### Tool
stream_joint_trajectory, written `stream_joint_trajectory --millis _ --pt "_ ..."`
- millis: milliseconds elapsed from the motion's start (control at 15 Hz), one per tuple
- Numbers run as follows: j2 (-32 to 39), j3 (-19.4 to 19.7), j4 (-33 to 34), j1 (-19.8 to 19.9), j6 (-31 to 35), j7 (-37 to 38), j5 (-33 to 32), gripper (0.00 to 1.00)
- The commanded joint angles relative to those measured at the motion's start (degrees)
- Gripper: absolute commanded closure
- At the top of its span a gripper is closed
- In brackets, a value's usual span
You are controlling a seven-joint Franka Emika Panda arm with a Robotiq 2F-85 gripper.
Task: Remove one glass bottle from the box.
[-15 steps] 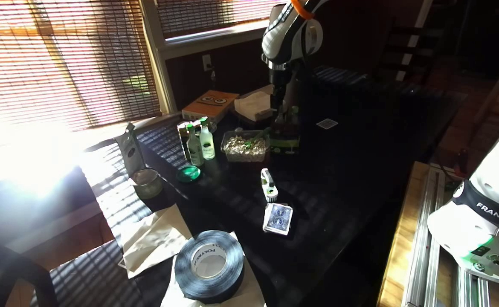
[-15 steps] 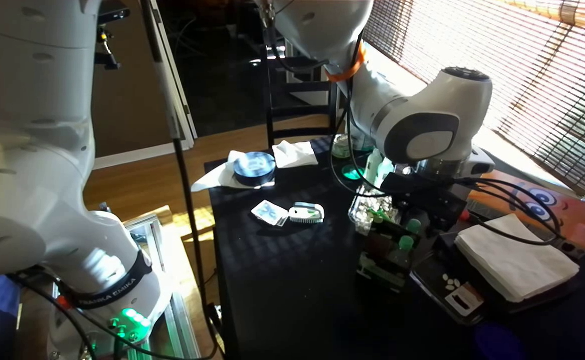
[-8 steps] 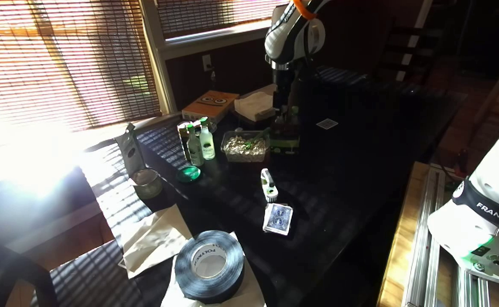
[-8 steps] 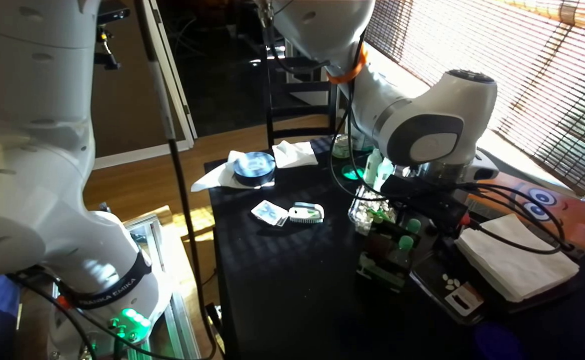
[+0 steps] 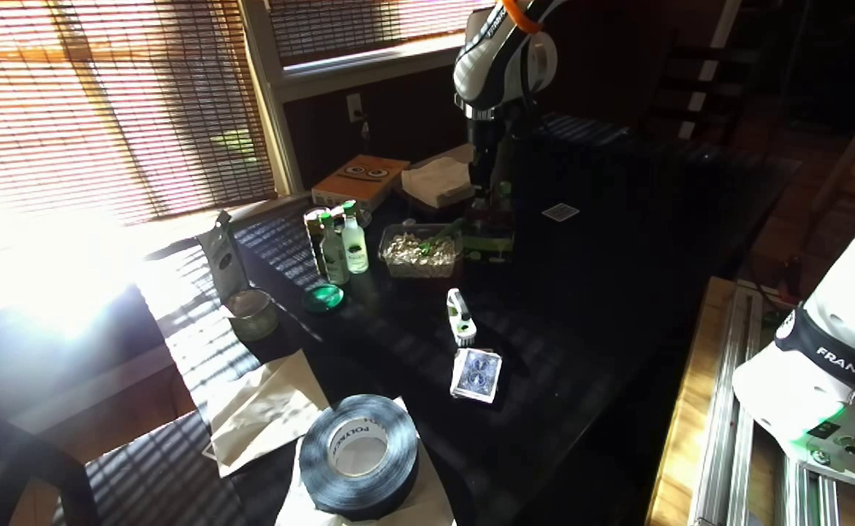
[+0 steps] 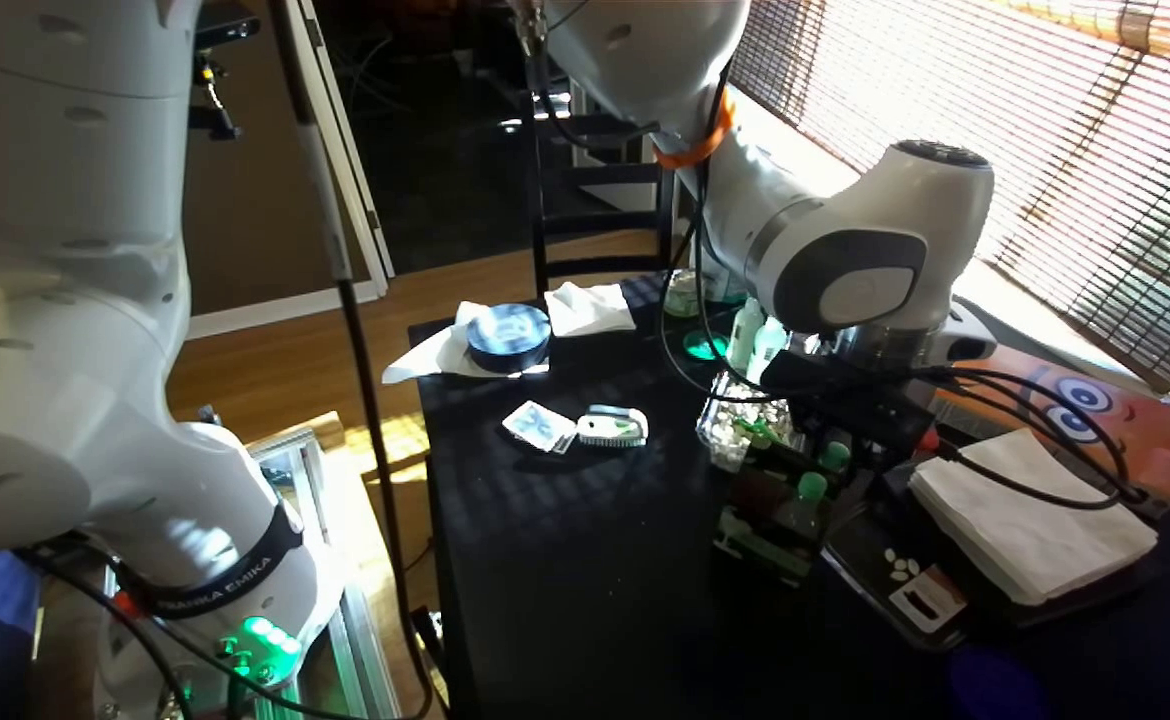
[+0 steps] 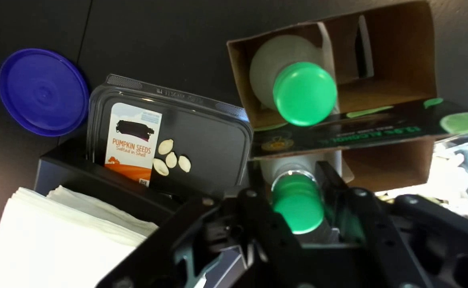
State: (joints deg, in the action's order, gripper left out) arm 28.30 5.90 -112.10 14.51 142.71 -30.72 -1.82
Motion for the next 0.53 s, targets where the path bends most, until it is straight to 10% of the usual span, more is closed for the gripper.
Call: stream_joint_trajectory --millis 0,467 --pt "-1.41 -1.17 -0.05 1.09 -1.89 0.96 -0.23 0.92" --pt "-8.32 -2.55 1.74 1.95 -10.51 0.11 3.17 0.93"
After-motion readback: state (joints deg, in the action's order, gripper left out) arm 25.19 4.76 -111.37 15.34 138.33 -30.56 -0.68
